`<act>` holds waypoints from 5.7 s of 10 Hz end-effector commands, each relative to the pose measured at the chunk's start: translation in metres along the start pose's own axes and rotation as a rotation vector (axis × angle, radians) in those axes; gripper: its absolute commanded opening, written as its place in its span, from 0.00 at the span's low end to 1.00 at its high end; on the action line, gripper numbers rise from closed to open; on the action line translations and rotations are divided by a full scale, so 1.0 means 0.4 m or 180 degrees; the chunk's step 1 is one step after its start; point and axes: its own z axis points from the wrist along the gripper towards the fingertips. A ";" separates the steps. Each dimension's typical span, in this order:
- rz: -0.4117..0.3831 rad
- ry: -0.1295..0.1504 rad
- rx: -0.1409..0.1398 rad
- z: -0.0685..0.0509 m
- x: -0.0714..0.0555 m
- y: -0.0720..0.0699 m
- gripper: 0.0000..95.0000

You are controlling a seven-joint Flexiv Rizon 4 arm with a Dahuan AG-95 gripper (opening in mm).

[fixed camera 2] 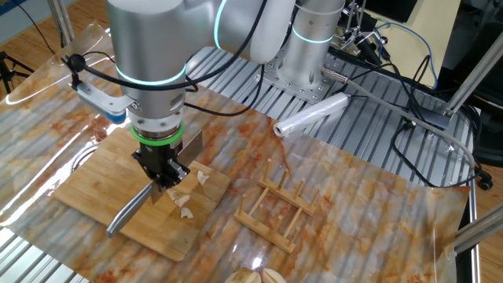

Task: Slice the lotus root

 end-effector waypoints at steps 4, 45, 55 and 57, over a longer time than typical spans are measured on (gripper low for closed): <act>-0.0056 -0.0055 0.0045 0.082 -0.002 0.015 0.00; -0.0057 -0.0160 0.0021 0.114 -0.003 0.004 0.00; -0.0014 -0.0128 -0.0054 0.124 -0.004 0.009 0.00; 0.0035 -0.0078 -0.0068 0.116 -0.003 0.007 0.00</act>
